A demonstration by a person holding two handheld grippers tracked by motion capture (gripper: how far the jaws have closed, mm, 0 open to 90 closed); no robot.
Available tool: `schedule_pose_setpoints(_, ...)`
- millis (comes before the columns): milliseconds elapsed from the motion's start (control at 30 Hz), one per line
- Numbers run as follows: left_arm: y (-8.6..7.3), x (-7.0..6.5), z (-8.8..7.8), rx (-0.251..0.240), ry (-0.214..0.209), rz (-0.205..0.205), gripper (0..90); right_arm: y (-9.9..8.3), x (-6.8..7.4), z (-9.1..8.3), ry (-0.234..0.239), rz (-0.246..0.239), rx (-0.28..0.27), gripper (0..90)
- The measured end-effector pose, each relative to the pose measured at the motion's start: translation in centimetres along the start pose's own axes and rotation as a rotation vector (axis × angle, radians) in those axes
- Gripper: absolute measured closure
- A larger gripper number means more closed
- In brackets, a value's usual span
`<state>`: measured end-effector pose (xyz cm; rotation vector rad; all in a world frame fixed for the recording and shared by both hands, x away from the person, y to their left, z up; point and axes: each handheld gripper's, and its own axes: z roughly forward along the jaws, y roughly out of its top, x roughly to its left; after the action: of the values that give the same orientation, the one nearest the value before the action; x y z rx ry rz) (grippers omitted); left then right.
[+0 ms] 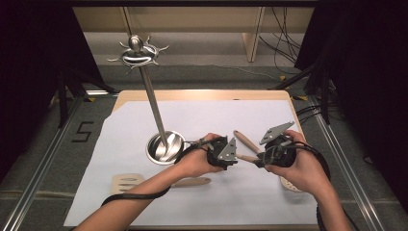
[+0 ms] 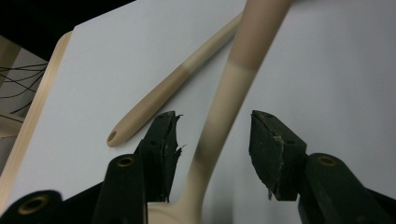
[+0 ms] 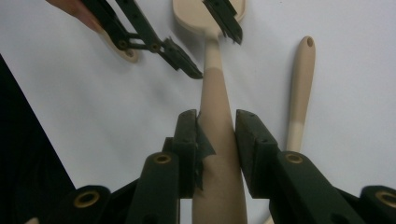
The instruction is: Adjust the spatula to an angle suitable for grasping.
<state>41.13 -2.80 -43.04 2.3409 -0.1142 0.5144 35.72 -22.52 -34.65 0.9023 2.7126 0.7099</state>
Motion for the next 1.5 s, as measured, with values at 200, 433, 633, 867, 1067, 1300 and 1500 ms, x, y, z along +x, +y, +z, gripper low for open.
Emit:
schedule_pose_setpoints(200,0.6,-0.3,1.3,-0.005,0.018,0.008,68.2,0.2,0.2,-0.3,-0.017,-0.015,-0.022,71.2)
schedule_pose_setpoints(433,1.0,-0.8,1.3,-0.004,0.088,0.02,73.3,0.3,0.5,-0.6,-0.056,0.025,-0.072,57.8)
schedule_pose_setpoints(633,1.3,0.0,-0.1,-0.034,0.147,-0.008,76.2,0.0,0.8,-4.8,-0.118,0.033,-0.454,48.7)
schedule_pose_setpoints(867,1.4,1.1,-2.3,-0.102,0.212,-0.158,77.3,-2.5,0.9,-9.0,-0.302,0.301,-0.97,49.3)
schedule_pose_setpoints(1067,1.3,1.6,-4.1,-0.124,0.268,-0.274,77.4,-2.9,0.9,-6.6,-0.285,0.397,-0.89,50.1)
schedule_pose_setpoints(1300,1.3,1.3,-6.0,-0.113,0.336,-0.357,77.4,-0.6,3.1,-2.5,-0.168,0.339,-0.783,50.7)
schedule_pose_setpoints(1500,0.8,1.2,-7.7,-0.116,0.383,-0.406,77.4,3.2,4.4,-1.9,-0.154,0.322,-0.783,49.9)
